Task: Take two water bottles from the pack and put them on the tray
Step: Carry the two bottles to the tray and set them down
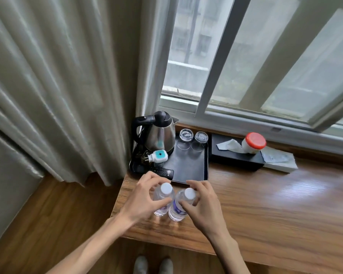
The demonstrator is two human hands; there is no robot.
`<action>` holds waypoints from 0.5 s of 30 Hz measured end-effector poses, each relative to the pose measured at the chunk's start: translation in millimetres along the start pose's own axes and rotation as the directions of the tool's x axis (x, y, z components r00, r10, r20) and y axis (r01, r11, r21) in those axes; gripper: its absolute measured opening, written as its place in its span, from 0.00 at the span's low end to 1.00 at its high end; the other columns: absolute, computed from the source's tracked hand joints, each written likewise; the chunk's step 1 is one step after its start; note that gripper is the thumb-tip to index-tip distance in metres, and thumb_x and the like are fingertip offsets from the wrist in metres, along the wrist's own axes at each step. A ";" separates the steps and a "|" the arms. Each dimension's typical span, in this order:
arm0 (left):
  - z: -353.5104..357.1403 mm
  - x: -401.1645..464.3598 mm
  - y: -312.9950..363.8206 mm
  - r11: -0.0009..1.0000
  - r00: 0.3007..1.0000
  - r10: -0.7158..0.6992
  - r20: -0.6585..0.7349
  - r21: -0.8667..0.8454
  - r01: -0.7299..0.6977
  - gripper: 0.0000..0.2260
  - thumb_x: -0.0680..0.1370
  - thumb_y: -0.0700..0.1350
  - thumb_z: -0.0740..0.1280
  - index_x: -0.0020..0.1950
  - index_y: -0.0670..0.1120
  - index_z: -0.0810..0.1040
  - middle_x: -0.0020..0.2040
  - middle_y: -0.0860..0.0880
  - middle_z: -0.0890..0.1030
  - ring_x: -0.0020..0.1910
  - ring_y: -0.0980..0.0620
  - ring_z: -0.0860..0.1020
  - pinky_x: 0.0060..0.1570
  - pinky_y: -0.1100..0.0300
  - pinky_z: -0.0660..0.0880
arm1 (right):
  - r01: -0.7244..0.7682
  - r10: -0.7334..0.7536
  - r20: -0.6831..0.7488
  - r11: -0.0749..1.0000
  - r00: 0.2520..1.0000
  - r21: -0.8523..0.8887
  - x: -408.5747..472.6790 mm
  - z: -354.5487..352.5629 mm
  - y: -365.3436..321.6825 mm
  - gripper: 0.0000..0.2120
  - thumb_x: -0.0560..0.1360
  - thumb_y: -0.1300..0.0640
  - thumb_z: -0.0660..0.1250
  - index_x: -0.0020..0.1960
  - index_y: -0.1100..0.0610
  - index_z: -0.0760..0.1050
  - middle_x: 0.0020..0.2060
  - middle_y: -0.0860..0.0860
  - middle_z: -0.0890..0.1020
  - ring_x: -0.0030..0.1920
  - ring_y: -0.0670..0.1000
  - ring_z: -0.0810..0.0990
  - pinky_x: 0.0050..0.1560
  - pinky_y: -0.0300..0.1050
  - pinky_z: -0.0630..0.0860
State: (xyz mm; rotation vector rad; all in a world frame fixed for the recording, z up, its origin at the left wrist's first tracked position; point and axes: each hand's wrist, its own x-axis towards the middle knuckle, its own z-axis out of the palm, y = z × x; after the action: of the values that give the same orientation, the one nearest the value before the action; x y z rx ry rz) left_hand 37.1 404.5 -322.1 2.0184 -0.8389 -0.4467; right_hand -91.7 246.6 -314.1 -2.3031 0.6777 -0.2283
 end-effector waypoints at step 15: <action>40.7 3.4 -80.8 0.969 0.956 -0.140 0.259 -0.161 0.185 0.43 0.57 0.58 0.85 0.69 0.61 0.71 0.65 0.62 0.79 0.67 0.64 0.75 0.72 0.60 0.69 | -0.167 0.091 0.232 0.928 0.968 0.332 -11.5 53.6 68.4 0.44 0.58 0.36 0.80 0.69 0.33 0.64 0.66 0.34 0.75 0.67 0.35 0.72 0.67 0.35 0.69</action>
State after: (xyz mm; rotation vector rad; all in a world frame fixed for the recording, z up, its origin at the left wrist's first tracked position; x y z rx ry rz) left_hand 47.1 409.1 -411.9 1.8903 -0.7492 -0.8526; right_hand -110.7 242.8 -399.5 -1.9000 0.6213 -0.0330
